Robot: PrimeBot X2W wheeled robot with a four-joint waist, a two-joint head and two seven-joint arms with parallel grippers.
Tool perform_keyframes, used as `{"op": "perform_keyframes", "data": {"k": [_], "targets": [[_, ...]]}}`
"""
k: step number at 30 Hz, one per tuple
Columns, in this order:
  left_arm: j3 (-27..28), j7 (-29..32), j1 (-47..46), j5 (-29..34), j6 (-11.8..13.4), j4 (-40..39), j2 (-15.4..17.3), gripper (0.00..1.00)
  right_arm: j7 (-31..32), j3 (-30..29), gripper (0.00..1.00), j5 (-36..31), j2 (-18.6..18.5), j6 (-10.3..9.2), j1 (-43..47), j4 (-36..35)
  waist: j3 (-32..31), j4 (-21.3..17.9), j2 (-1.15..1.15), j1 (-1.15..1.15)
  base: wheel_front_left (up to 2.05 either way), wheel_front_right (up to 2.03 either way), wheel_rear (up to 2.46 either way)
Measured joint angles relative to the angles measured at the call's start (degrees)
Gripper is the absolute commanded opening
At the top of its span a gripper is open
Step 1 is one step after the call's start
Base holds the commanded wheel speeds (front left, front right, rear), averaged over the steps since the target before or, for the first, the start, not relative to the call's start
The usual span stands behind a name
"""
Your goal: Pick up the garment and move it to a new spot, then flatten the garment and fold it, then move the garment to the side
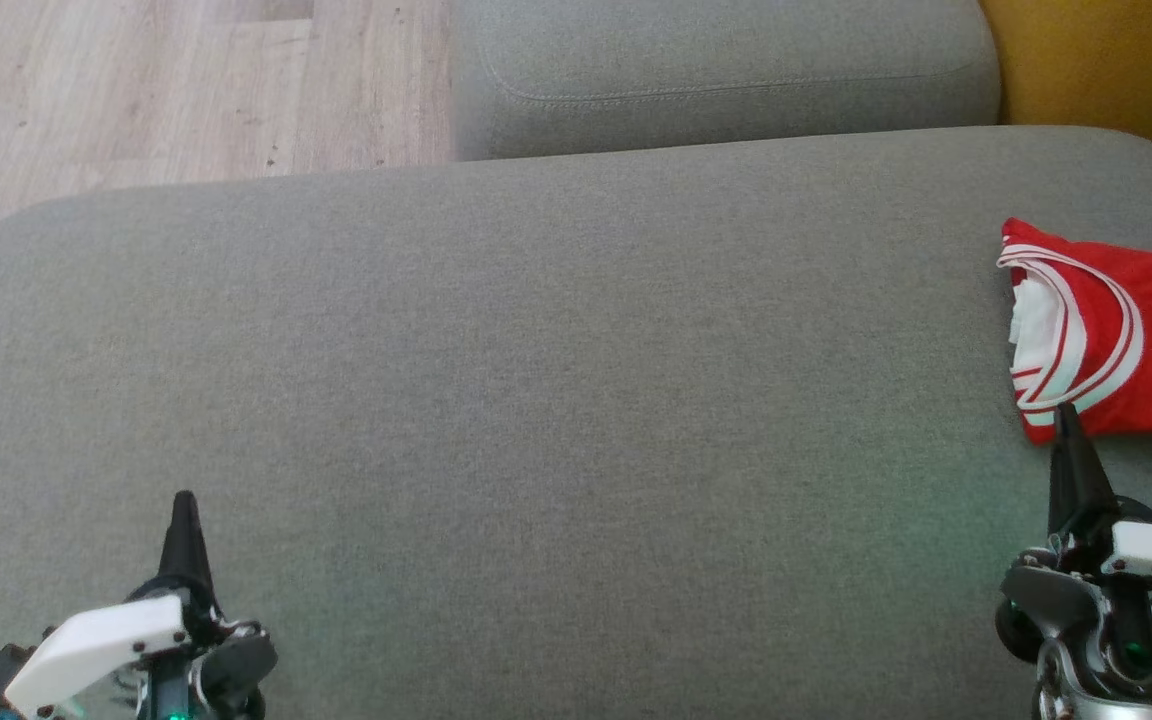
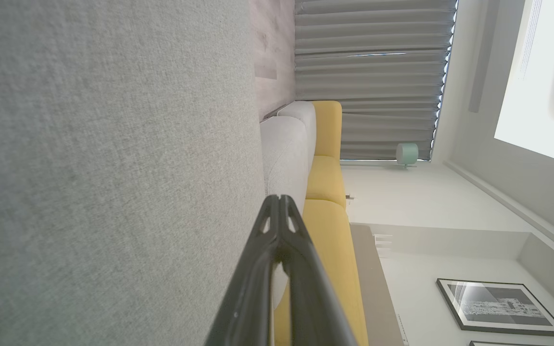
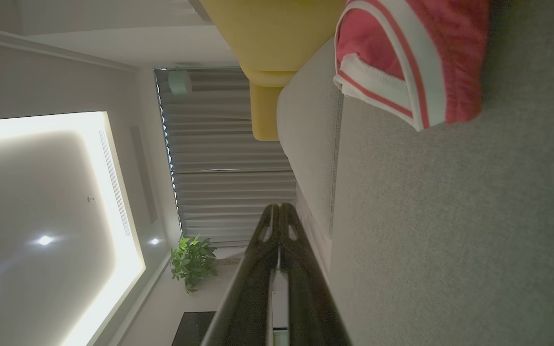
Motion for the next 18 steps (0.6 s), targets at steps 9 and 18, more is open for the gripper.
{"op": "perform_keyframes", "data": {"k": [9, 18], "targets": [[0.0, 0.0, 0.0, 0.0, 0.0, 0.0, 0.0, 0.0, 0.0, 0.0, 0.0, 0.0, 0.0, 0.0, 0.0, 0.0, 0.0, 0.0, 0.0, 0.0, 0.0, 0.0, 0.0], [0.0, 0.0, 0.0, 0.0, 0.0, 0.0, 0.0, 0.0, 0.0, 0.0, 0.0, 0.0, 0.0, 0.0, 0.0, 0.0, 0.0, 0.0, 0.0, 0.0, 0.0, 0.0, 0.0]]}}
